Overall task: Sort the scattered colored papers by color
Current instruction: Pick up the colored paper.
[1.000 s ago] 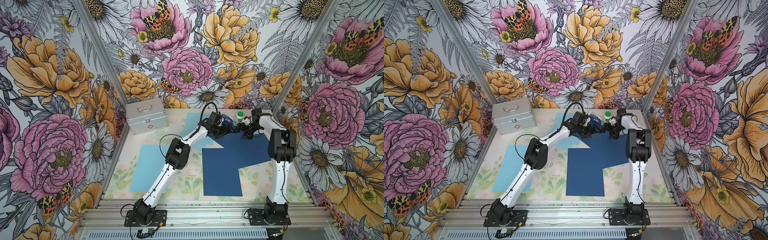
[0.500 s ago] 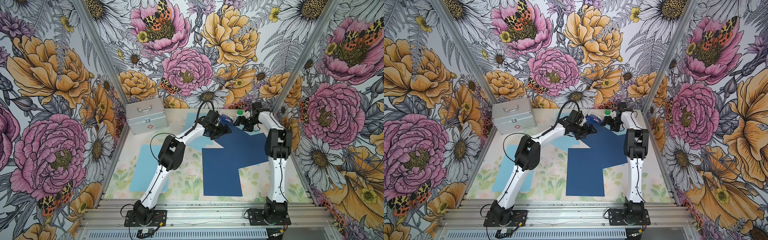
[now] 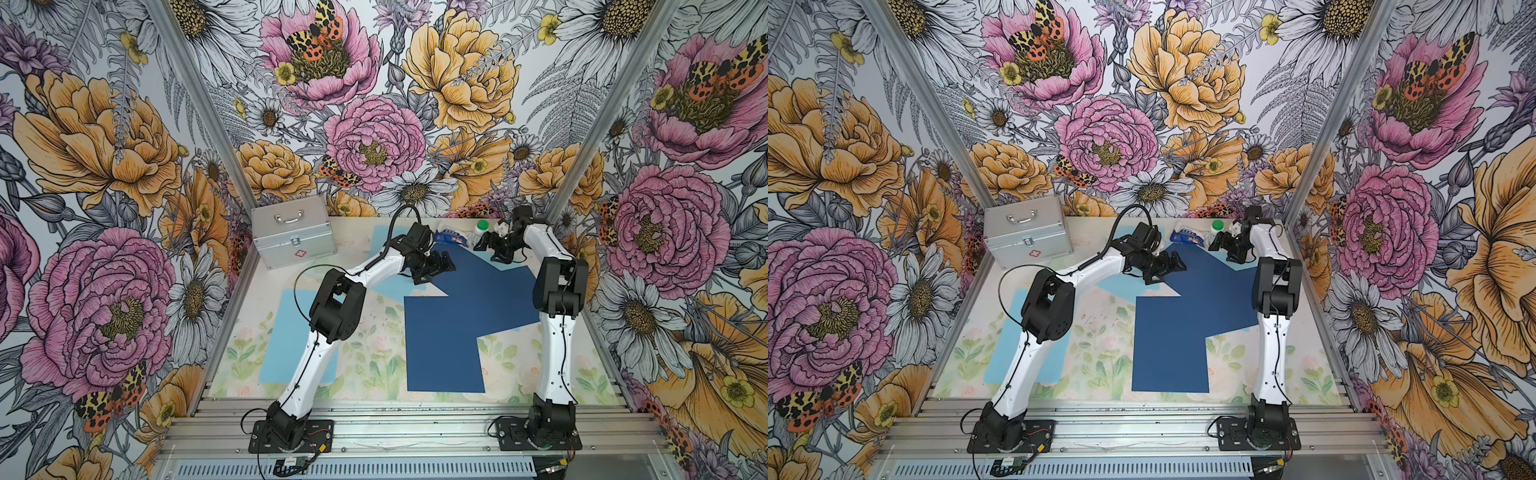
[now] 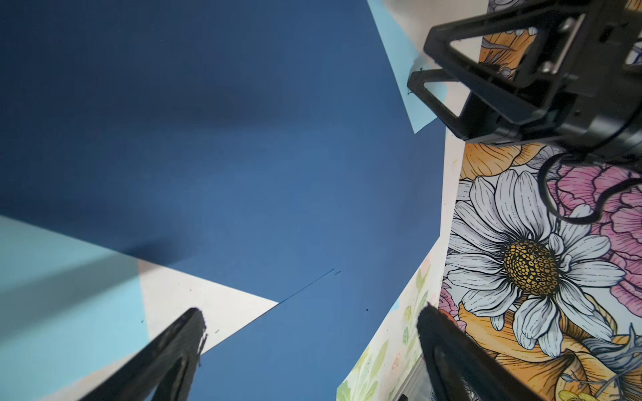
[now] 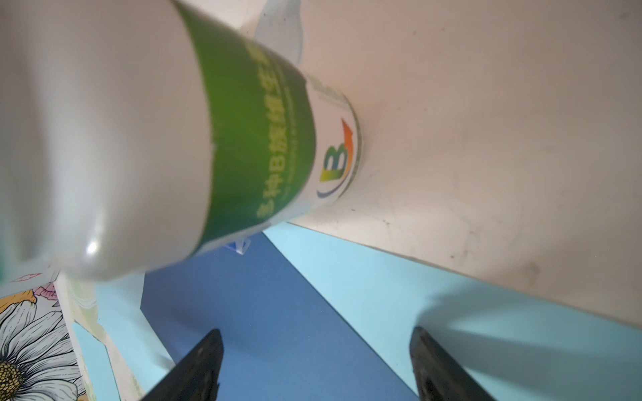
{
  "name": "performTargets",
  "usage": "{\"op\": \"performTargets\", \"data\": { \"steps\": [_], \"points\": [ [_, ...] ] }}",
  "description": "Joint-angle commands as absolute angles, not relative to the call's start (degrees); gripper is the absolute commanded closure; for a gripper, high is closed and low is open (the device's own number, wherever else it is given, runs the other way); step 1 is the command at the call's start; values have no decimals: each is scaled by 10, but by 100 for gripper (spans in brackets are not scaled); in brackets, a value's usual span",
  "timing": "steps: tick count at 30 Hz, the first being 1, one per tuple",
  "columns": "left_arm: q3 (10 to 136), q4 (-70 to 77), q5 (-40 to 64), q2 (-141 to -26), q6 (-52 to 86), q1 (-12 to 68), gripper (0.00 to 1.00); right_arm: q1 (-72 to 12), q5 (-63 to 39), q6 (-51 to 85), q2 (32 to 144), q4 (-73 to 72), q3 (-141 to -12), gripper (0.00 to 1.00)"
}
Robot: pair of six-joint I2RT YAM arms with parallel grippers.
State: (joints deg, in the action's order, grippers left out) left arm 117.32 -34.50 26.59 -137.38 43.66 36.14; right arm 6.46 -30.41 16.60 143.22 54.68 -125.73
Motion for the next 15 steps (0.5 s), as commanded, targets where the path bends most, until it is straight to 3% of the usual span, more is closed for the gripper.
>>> {"op": "performTargets", "data": {
  "steps": [1, 15],
  "points": [
    [1188, -344, 260, -1399, 448, 362, 2, 45, -310, 150, 1447, 585, -1231, 16],
    [1189, -343, 264, -1433, 463, 370, 2, 41, -309, 126, 1447, 628, -1215, 17]
  ]
}}
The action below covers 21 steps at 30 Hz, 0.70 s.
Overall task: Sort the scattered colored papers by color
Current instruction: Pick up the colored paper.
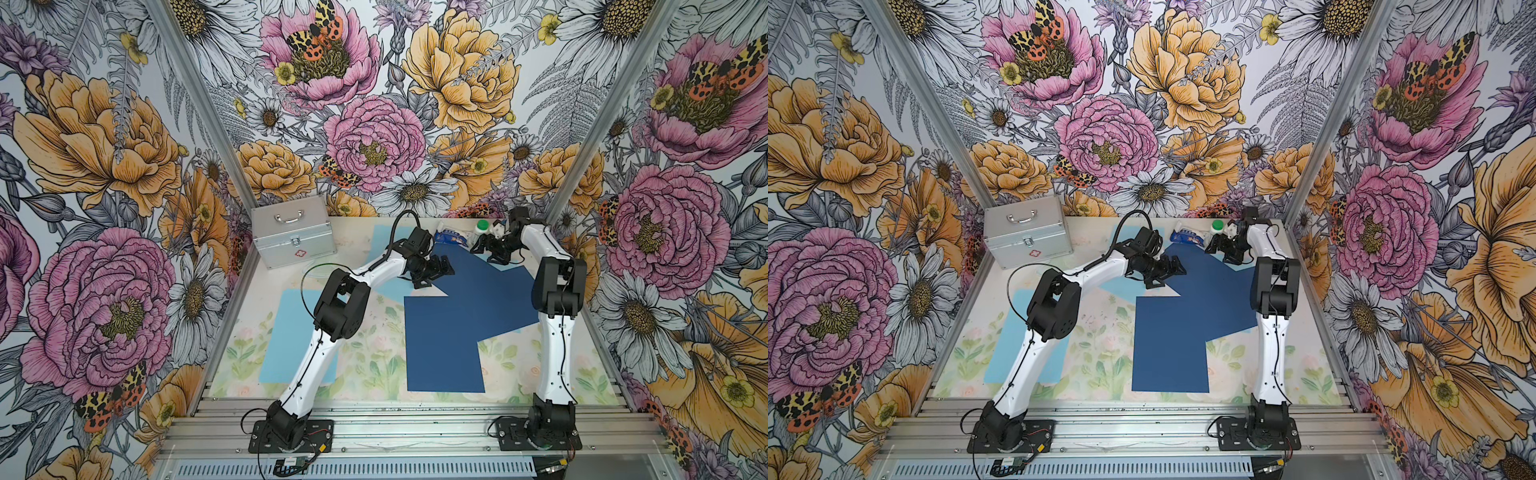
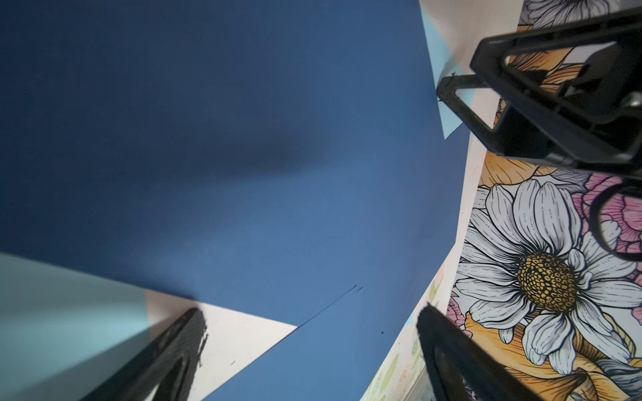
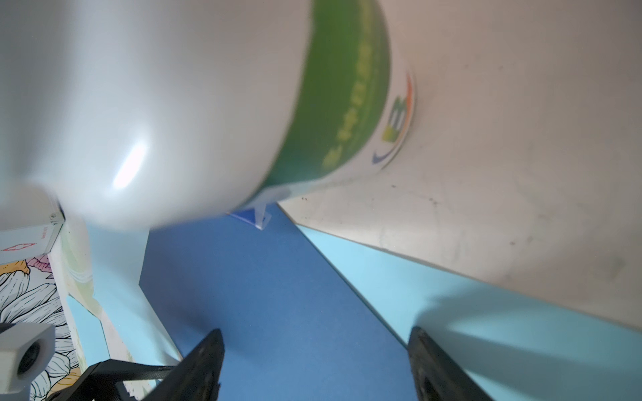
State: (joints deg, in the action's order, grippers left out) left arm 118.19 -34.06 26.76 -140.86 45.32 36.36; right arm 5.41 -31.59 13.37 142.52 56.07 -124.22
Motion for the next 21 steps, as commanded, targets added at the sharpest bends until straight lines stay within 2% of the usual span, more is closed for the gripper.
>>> {"op": "performTargets", "data": {
  "steps": [1, 13, 18, 21],
  "points": [
    [1193, -343, 265, -1437, 464, 371, 2, 42, -309, 121, 1446, 634, -1213, 17],
    [1252, -343, 280, -1492, 484, 383, 2, 42, -343, 63, 1420, 665, -1176, 22],
    [1262, -343, 283, -1503, 488, 384, 2, 41, -392, 63, 1413, 658, -1189, 40],
    [1266, -343, 285, -1506, 489, 385, 2, 39, -402, 64, 1409, 657, -1194, 44]
  ]
}}
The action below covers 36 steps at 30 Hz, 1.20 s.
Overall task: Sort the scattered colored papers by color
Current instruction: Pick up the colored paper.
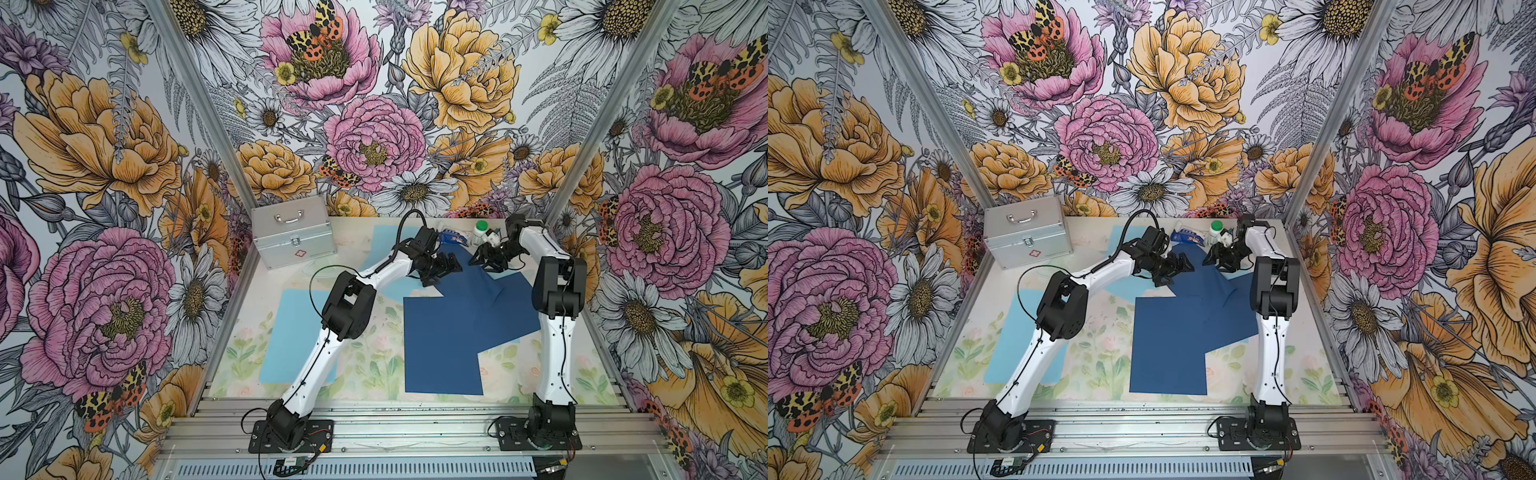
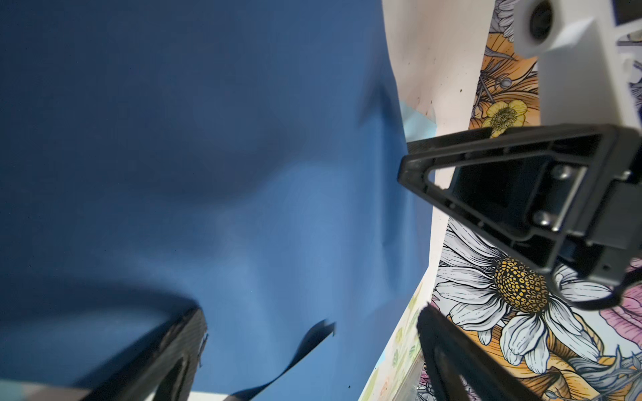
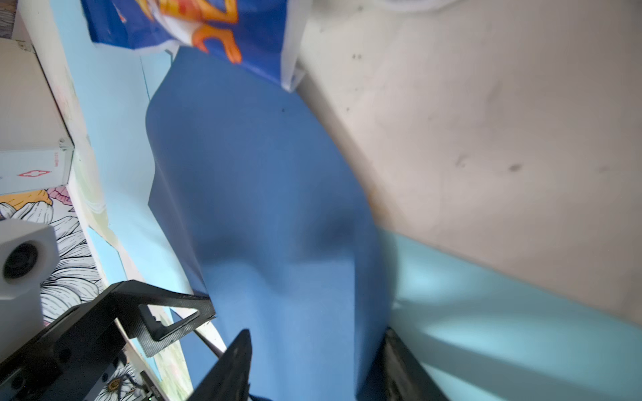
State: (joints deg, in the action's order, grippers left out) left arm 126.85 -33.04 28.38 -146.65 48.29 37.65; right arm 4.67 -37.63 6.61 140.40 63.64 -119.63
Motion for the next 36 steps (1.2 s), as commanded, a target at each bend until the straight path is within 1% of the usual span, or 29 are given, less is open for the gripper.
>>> {"op": "performTargets", "data": {
  "steps": [1, 3, 6, 8, 12, 13, 15, 19, 24, 27, 28, 30, 36],
  "points": [
    [1267, -343, 285, -1507, 488, 385, 2, 39, -398, 64, 1406, 656, -1193, 45],
    [1268, -343, 285, -1508, 488, 386, 2, 38, -383, 65, 1401, 656, -1193, 48],
    [1270, -343, 286, -1509, 488, 386, 2, 40, -370, 69, 1398, 657, -1193, 62],
    [1272, -343, 286, -1508, 487, 387, 2, 42, -361, 72, 1394, 657, -1193, 65],
    [1270, -343, 286, -1506, 486, 387, 2, 46, -349, 74, 1378, 656, -1189, 65],
    [1270, -343, 286, -1506, 486, 387, 2, 47, -346, 75, 1374, 656, -1189, 67],
    [1271, -343, 286, -1506, 486, 387, 2, 48, -339, 78, 1366, 656, -1188, 75],
    [1274, -343, 286, -1506, 485, 388, 2, 52, -338, 80, 1351, 655, -1187, 72],
    [1275, -343, 287, -1500, 481, 388, 2, 53, -338, 86, 1337, 651, -1183, 73],
    [1278, -344, 287, -1488, 475, 383, 2, 53, -342, 88, 1327, 646, -1174, 79],
    [1280, -344, 286, -1483, 472, 379, 2, 53, -343, 90, 1324, 643, -1172, 82],
    [1283, -344, 286, -1472, 469, 371, 2, 54, -344, 94, 1322, 640, -1169, 85],
    [1288, -344, 291, -1444, 460, 345, 2, 55, -349, 101, 1317, 637, -1164, 85]
  ]
}}
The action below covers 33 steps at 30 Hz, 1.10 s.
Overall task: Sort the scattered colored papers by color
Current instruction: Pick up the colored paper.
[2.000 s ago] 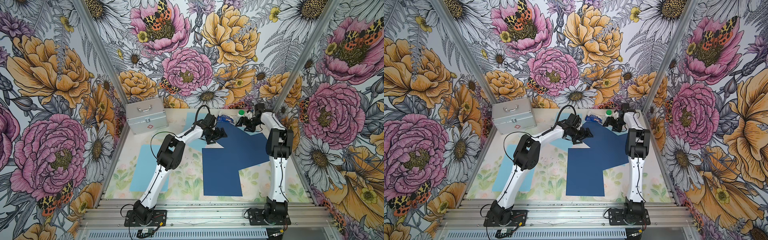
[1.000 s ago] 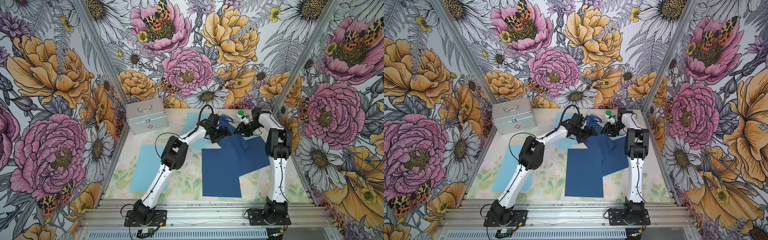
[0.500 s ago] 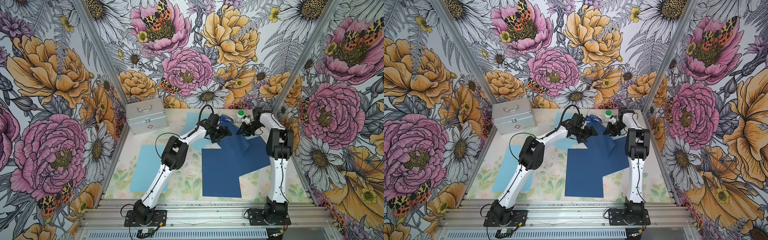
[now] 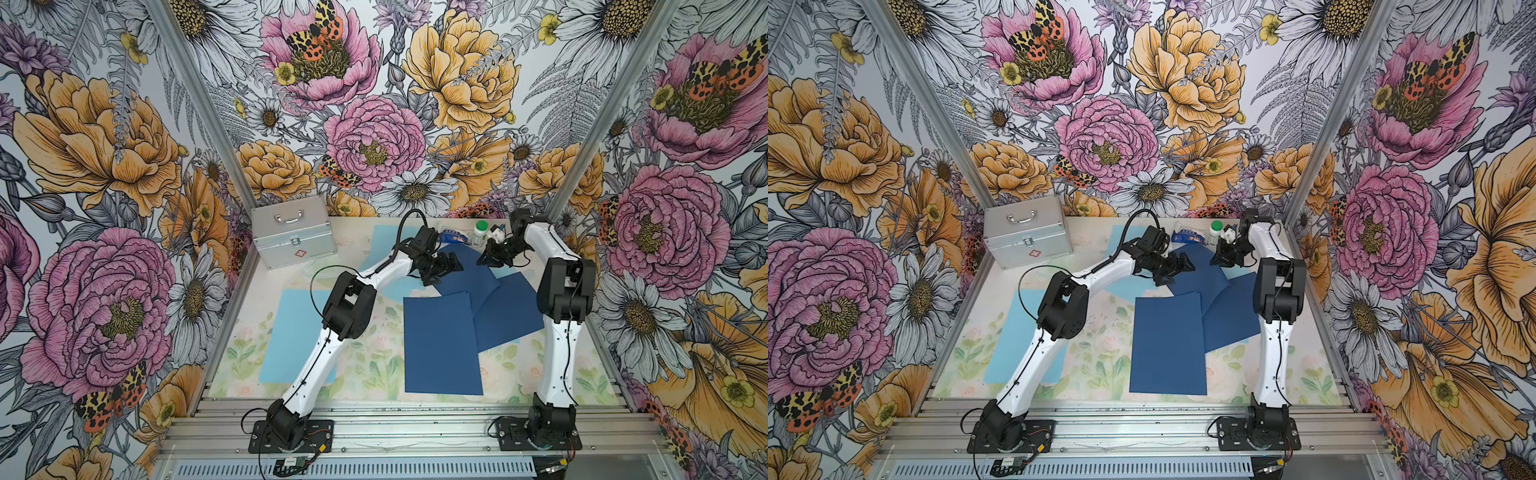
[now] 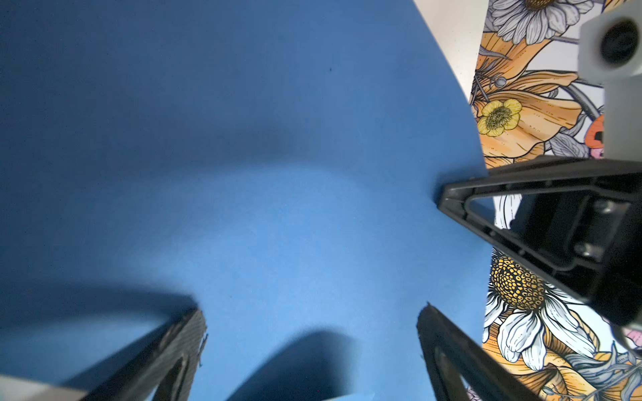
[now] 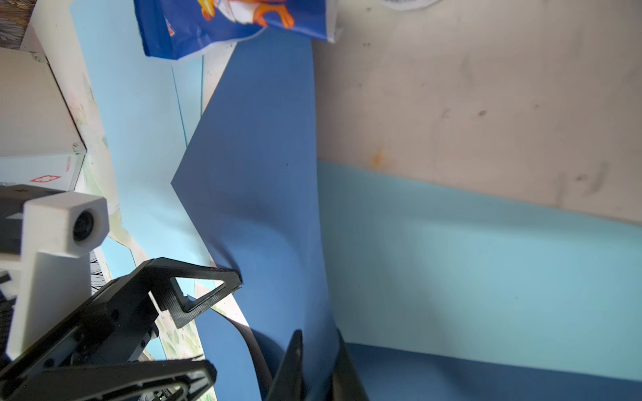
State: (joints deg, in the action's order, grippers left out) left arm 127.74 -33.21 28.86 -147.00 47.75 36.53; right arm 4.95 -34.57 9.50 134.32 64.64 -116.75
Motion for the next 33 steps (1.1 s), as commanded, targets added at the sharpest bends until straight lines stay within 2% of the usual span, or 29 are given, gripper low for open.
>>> {"op": "performTargets", "data": {
  "steps": [1, 10, 21, 33],
  "points": [
    [1286, -344, 292, -1438, 458, 342, 2, 56, -348, 102, 1314, 636, -1163, 85],
    [1158, -337, 272, -1340, 438, 318, 2, 61, -375, 128, 1283, 612, -1161, 85],
    [1023, -222, 315, -1265, 499, 333, 2, 57, -437, 164, 1246, 580, -1177, 85],
    [807, -5, 340, -1150, 643, 337, 2, 22, -435, 188, 1179, 573, -1193, 85]
  ]
}}
